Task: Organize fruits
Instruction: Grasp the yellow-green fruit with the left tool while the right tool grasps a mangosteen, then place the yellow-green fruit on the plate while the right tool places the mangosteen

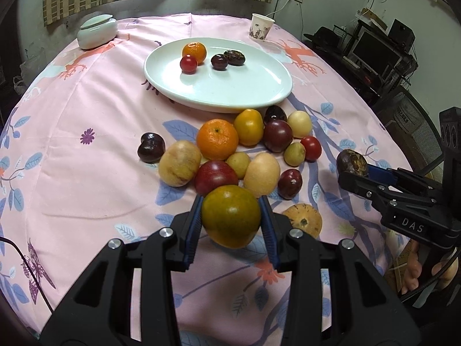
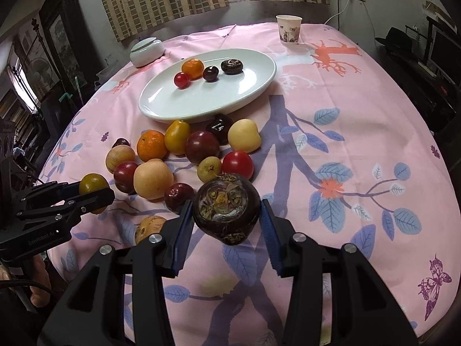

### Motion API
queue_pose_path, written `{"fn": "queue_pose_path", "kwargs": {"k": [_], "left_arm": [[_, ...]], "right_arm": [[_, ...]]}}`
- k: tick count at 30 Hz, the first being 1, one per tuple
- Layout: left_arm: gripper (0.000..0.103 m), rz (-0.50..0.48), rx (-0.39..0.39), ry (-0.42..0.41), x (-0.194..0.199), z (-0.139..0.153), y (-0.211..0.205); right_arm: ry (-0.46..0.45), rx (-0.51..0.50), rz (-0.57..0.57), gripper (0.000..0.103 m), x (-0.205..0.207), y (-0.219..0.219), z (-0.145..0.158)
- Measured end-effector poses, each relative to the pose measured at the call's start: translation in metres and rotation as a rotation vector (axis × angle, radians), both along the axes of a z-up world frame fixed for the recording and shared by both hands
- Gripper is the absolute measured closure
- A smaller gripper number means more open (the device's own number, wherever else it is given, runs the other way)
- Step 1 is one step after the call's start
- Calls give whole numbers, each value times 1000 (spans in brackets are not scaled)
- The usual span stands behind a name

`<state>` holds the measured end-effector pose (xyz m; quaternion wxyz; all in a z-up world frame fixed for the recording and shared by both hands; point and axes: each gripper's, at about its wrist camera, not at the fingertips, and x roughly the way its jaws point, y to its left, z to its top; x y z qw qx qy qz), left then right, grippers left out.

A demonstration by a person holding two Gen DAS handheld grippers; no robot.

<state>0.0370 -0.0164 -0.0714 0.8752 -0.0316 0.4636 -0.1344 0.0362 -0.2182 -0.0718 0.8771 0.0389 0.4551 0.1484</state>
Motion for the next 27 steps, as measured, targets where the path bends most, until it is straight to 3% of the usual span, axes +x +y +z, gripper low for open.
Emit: {"fn": "queue_pose_path", "kwargs": {"k": [7,13,21,27], "left_arm": [[64,3,-20,-6,11,9,11],[64,19,-22,-22,44,28,24],[64,86,-26,-28,125,63,38],[64,144,-23,30,205,55,39]], "right_arm": [[8,-7,38,57,10,12,3],[-10,-25,101,57,32,27,18],[-53,-45,191,57,92,60,54],[-35,-68,231,57,163,97,41]]}}
